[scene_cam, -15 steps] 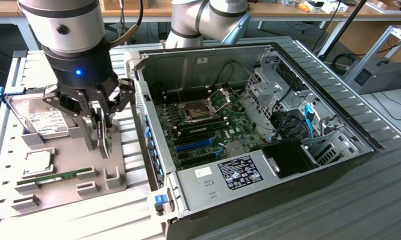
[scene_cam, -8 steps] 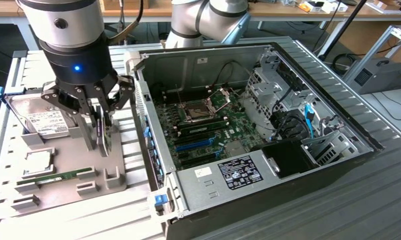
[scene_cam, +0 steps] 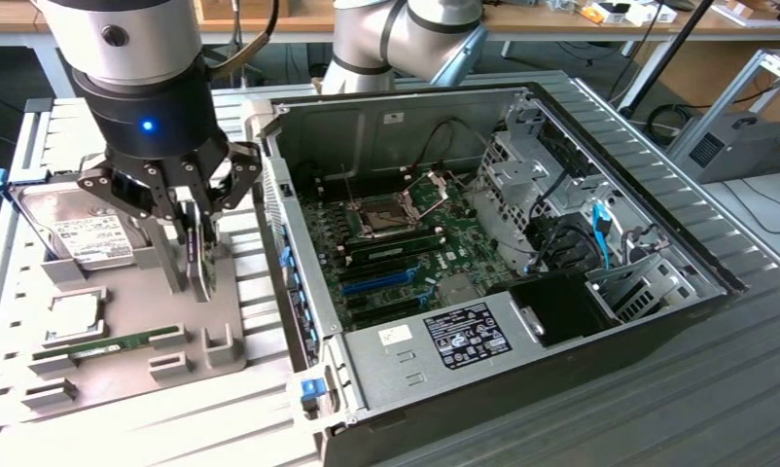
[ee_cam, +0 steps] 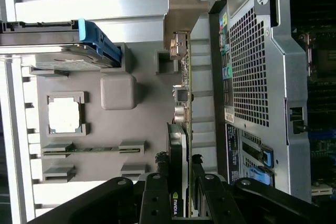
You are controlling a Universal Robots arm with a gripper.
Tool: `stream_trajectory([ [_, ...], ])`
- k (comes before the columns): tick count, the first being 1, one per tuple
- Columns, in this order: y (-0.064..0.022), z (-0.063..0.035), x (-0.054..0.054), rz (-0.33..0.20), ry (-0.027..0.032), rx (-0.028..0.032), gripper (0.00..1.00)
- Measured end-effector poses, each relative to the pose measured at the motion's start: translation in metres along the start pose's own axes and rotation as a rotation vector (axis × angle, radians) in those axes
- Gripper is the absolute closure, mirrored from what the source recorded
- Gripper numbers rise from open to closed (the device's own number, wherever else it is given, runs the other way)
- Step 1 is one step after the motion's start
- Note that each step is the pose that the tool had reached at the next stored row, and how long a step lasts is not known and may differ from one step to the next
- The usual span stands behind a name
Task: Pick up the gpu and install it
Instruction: 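Pick up the gpu and move the gpu toward the slot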
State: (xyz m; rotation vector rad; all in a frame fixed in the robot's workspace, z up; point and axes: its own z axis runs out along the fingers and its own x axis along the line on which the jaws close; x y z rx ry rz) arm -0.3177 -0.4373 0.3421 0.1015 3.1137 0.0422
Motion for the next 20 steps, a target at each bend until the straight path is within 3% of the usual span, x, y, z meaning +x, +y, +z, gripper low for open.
stream_trajectory([
  [7, 0.0005, -0.0172, 0.0, 0.0, -0.0001, 0.0003, 0.73],
  [14, 0.0015, -0.0522, -0.001, 0.0, -0.0001, 0.0017, 0.73],
  [20, 0.0021, -0.0747, -0.002, -0.001, -0.0005, 0.0026, 0.73],
])
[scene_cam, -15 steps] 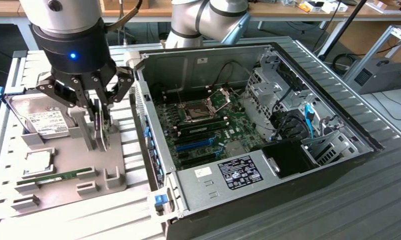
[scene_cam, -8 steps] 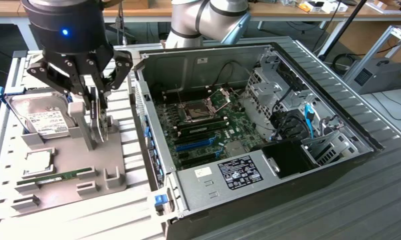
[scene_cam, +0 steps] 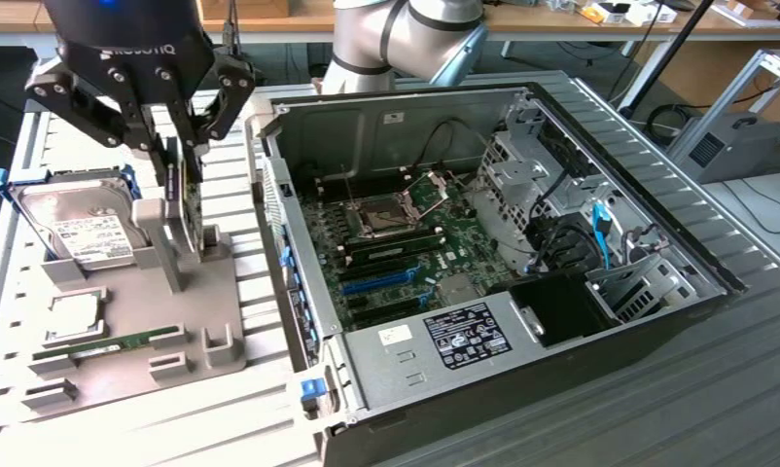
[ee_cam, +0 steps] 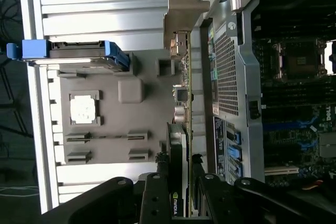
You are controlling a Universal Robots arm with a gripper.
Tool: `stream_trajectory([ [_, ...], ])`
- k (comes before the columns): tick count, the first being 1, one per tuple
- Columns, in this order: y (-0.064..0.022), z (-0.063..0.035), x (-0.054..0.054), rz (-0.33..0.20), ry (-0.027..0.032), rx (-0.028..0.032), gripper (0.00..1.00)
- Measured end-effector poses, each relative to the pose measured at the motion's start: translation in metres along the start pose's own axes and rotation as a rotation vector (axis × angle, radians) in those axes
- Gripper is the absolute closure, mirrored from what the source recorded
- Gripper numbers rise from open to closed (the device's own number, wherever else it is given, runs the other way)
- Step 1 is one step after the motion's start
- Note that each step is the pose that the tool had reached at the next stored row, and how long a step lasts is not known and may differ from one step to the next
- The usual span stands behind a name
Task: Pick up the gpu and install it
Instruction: 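Pick up the gpu and move the gpu toward the slot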
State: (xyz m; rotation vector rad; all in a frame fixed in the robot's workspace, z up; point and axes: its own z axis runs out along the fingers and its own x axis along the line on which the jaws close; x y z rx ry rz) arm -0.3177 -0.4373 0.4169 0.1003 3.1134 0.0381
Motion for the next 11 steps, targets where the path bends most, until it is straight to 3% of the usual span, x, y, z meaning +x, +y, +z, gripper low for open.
stream_trajectory([
  [5, 0.0002, -0.0092, -0.0002, -0.004, -0.0004, 0.0002, 0.73],
  [11, 0.0002, -0.0099, -0.0002, -0.004, -0.0004, 0.0003, 0.73],
])
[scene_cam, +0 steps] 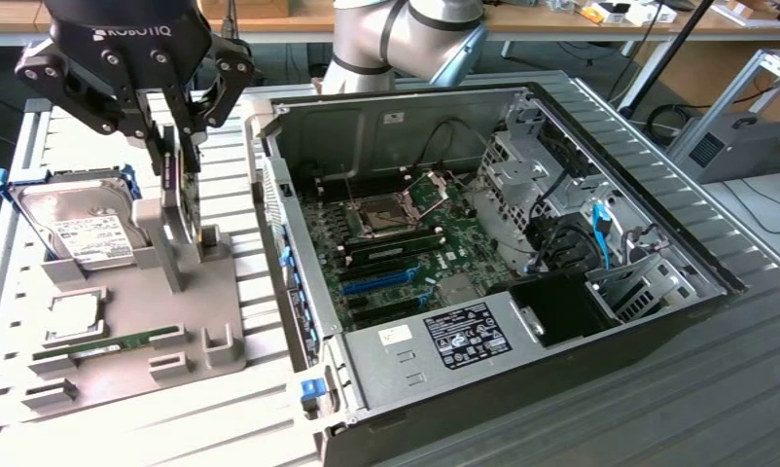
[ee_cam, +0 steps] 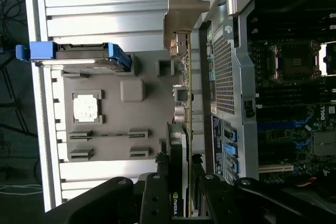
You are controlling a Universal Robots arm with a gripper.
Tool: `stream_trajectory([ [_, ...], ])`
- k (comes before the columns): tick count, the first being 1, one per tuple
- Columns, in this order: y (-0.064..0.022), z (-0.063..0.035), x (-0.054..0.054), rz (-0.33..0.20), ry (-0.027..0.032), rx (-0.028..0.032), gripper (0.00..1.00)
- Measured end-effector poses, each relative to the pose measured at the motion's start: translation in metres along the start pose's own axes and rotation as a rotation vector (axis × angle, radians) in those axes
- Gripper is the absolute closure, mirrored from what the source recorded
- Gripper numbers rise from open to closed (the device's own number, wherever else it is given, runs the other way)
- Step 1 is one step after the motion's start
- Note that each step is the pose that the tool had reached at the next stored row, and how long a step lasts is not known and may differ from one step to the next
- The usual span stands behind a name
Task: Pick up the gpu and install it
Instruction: 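Pick up the gpu and move the gpu toward the slot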
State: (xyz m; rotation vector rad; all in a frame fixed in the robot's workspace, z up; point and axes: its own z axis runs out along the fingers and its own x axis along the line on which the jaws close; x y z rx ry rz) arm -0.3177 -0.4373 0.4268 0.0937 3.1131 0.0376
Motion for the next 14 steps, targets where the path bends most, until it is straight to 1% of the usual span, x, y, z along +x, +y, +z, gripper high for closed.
stream_trajectory([
  [7, 0.0001, -0.0007, -0.0017, 0.0, 0.0002, 0.0001, 0.73],
  [14, 0.0005, -0.0049, -0.0069, 0.0, 0.0, 0.0, 0.73],
])
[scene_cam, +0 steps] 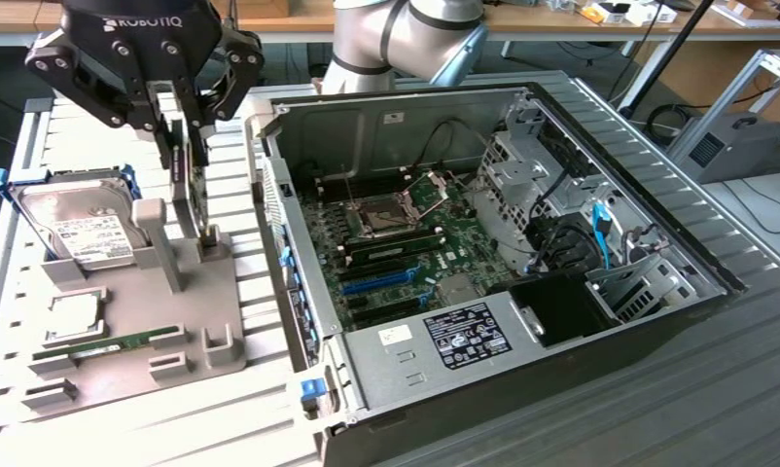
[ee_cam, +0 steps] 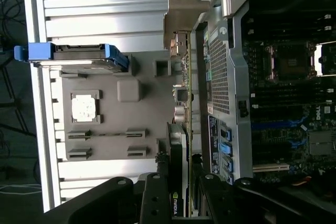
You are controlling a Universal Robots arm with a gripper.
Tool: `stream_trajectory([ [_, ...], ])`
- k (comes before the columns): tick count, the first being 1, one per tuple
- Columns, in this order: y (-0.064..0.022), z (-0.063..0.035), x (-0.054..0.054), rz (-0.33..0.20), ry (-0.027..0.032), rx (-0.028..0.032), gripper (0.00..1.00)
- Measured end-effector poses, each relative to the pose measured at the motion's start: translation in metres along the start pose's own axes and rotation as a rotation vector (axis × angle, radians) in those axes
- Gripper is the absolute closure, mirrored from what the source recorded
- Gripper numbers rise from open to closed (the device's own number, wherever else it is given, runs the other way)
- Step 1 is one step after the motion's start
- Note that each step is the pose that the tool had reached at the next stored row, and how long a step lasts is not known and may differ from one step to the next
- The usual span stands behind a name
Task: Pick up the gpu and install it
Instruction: 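Pick up the gpu and move the gpu toward the slot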
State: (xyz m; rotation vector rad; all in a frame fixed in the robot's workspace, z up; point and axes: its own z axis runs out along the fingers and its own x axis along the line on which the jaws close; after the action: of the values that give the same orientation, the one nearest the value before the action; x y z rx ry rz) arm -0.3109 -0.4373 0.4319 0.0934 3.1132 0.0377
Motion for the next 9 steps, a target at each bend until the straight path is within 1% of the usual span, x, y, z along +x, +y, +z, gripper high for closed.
stream_trajectory([
  [5, 0.0006, -0.0006, -0.009, 0.0, 0.0, 0.0, 0.73],
  [9, 0.0012, -0.0007, -0.019, 0.0, 0.0, 0.0, 0.73],
])
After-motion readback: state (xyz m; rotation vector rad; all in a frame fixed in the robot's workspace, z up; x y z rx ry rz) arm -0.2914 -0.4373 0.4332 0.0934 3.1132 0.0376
